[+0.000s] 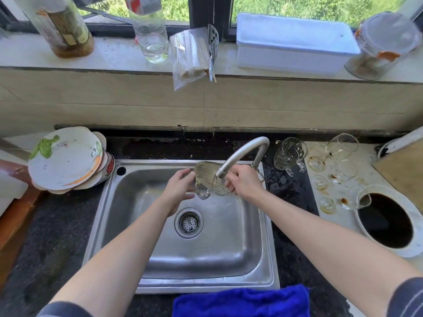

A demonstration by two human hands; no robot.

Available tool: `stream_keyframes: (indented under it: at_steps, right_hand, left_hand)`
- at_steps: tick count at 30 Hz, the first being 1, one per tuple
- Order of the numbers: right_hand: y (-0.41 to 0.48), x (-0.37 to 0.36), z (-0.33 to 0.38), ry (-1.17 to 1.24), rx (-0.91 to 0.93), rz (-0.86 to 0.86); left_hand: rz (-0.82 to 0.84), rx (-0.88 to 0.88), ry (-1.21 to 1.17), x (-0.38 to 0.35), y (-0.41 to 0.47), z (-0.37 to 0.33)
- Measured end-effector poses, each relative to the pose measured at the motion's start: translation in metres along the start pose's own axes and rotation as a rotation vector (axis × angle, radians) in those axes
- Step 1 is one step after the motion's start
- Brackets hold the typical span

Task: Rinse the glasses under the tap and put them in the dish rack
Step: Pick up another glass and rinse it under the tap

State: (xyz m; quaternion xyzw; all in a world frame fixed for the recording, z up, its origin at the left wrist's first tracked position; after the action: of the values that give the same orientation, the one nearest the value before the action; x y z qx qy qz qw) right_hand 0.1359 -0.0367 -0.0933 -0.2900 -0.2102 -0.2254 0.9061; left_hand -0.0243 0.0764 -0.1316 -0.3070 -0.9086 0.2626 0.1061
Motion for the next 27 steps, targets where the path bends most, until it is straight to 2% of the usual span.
stream_keyframes:
  at_steps: [5,12,16,19,23,27]
  right_hand:
    - [0.003,-0.012,0.004,0.195,-0.115,0.139]
    - [0.006,-0.035,0.003,0.586,-0.410,0.192]
    - [0.000,-0.037,-0.001,0.478,-0.419,0.303]
    - [-0.007,-0.021,0.000,0.320,-0.383,0.353]
    - [-0.005,0.000,0.000,0.168,-0.329,0.290]
    - [-0.003,0.014,-0.003,0.066,-0.295,0.205]
  left_hand:
    - [0.030,0.047,-0.279,0.004,0.003,-0.019]
    - [-0.042,0.005,-0.402,0.026,-0.004,-0.021]
    - [-0.086,0.052,-0.289,0.025,-0.012,-0.011]
    - [-0.007,0.198,-0.287,0.019,-0.017,0.006]
    - [0.122,0.350,-0.295,0.000,-0.020,0.024]
    - [0.144,0.322,-0.159,-0.024,-0.025,0.016]
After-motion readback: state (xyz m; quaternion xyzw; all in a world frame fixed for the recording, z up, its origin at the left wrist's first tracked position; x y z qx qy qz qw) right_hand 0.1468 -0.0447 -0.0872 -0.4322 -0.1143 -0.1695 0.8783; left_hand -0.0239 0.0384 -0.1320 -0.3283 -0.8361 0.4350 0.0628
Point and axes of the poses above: each hand's wrist, its own y-axis towards the middle knuckle, its own x-axis out of the back of the hand, z = x × y, the point moved 1 cm from there along y, towards the middle knuckle, and after that the axes turned 6 degrees about -x, right-handed, at the moved point
